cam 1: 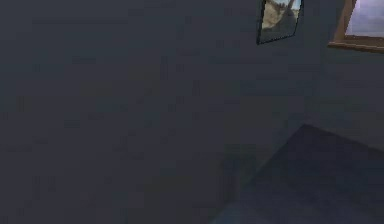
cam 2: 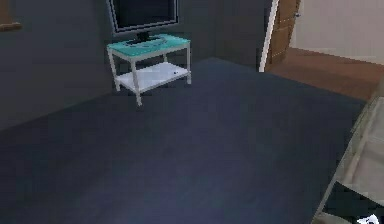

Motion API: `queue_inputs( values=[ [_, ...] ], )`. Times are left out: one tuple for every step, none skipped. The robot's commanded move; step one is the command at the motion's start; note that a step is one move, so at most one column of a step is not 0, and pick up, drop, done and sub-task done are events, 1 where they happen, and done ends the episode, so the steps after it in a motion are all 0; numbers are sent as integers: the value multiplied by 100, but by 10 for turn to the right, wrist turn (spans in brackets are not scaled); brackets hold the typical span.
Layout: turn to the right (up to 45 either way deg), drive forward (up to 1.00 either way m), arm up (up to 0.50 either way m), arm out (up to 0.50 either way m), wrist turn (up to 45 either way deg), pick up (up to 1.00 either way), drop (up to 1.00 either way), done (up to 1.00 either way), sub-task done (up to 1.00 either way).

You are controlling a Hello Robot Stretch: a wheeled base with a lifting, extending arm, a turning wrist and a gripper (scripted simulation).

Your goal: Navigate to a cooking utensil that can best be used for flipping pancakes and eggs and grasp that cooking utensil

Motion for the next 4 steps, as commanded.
queue_inputs(
  values=[
    [450,0,0,0,0,0,0,0,0],
    [420,0,0,0,0,0,0,0,0],
    [0,55,0,0,0,0,0,0,0],
    [450,0,0,0,0,0,0,0,0]
  ],
)
